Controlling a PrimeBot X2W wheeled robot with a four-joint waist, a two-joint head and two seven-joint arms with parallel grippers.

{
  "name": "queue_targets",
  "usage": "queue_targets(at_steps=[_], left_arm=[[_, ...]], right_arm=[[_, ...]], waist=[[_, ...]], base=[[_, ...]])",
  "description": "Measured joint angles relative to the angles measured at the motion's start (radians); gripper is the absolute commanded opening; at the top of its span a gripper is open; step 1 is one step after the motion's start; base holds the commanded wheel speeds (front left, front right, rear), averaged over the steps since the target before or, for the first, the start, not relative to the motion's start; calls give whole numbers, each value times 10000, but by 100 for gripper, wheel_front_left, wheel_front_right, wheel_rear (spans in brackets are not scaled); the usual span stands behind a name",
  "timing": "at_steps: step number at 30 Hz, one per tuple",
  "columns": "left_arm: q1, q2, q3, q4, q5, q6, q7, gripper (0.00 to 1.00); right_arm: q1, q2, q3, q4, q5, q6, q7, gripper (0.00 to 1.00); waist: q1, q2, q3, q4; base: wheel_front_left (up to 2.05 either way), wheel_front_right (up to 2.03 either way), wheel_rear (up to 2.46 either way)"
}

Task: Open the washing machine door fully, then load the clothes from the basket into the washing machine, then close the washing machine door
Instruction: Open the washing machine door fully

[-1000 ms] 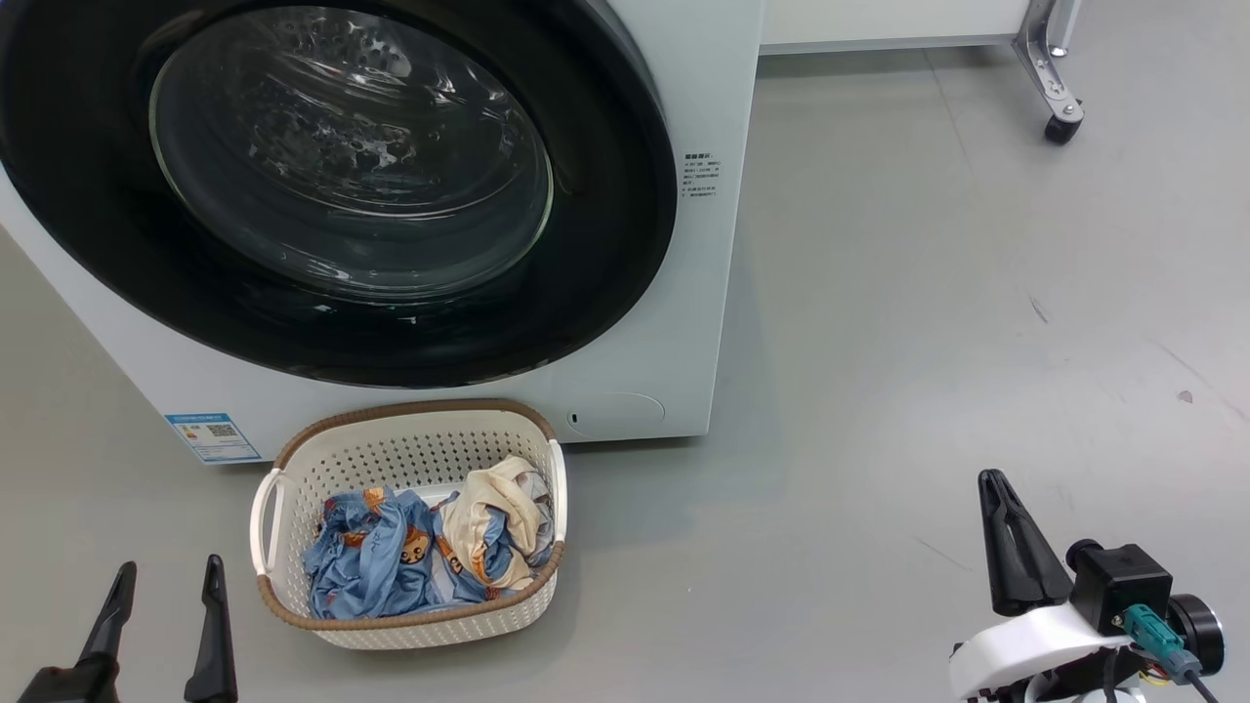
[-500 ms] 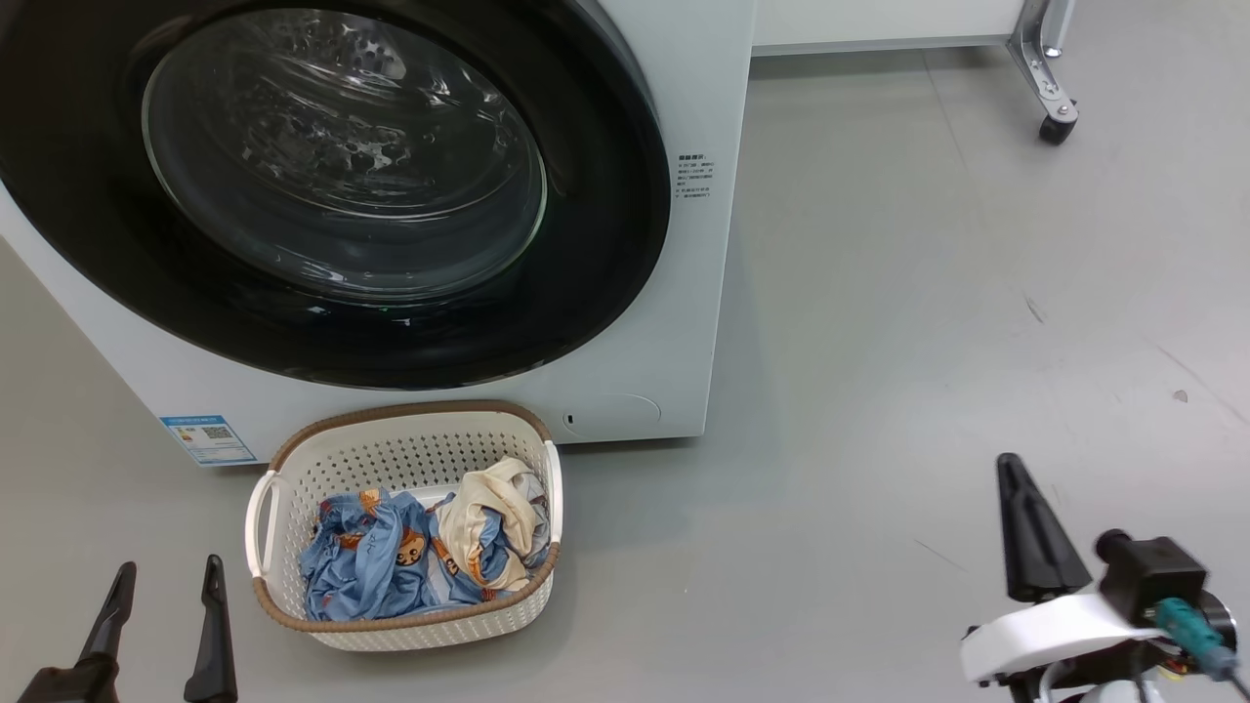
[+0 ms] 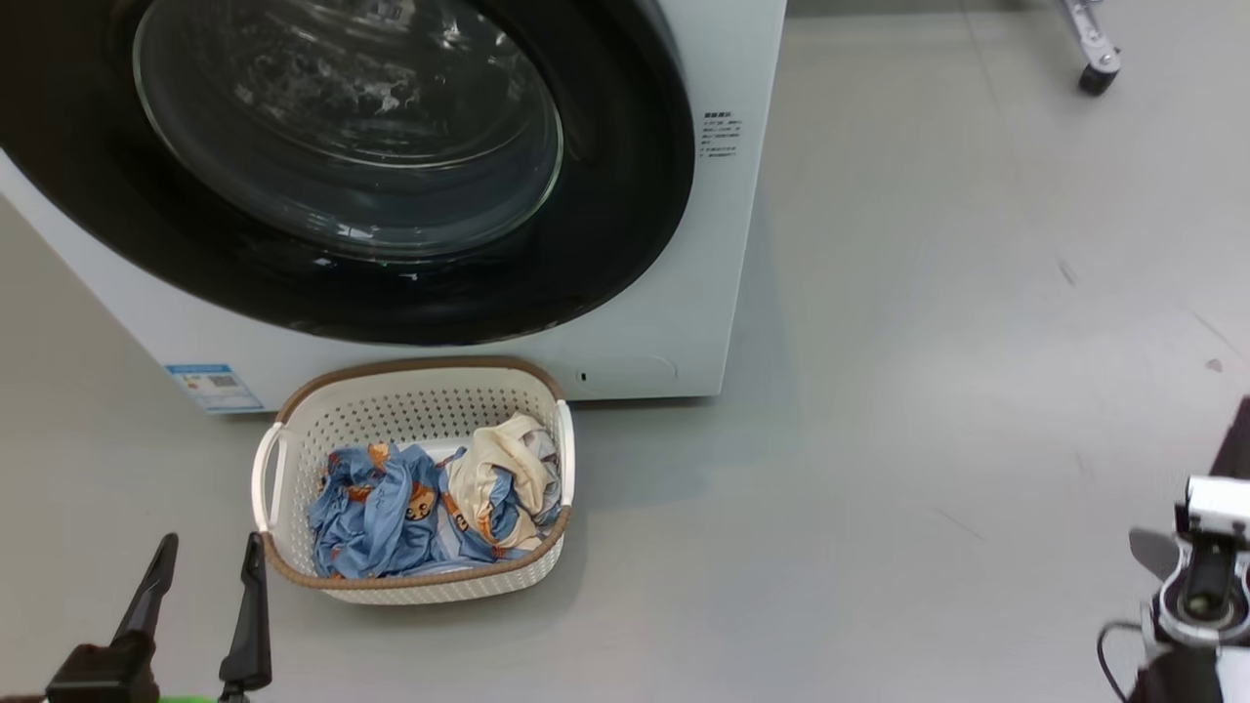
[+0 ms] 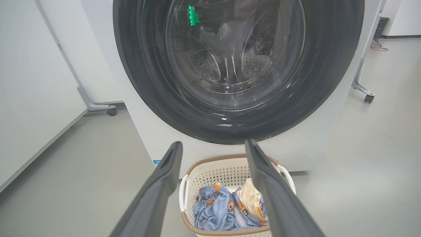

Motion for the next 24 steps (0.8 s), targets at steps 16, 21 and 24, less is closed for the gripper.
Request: queue_targets(at_steps=[16, 21, 24], left_arm=[[-741, -73, -663, -430, -871, 0, -2, 100], [-835, -69, -706, -556, -974, 0, -29, 100], [-984, -67, -717, -560, -1055, 0, -29, 100]], right_arm=[[-2701, -476, -130, -215, 4753, -2, 4069, 0], [-3705, -1045, 40, -462, 4753, -2, 4696, 0], [-4191, -1290, 249, -508, 4700, -2, 4989, 0]], waist=[[0, 0, 1313, 1520], [1, 0, 1914, 1927], [0, 0, 2299, 2148]], base=[[0, 0, 0], [0, 0, 0], [0, 0, 0]])
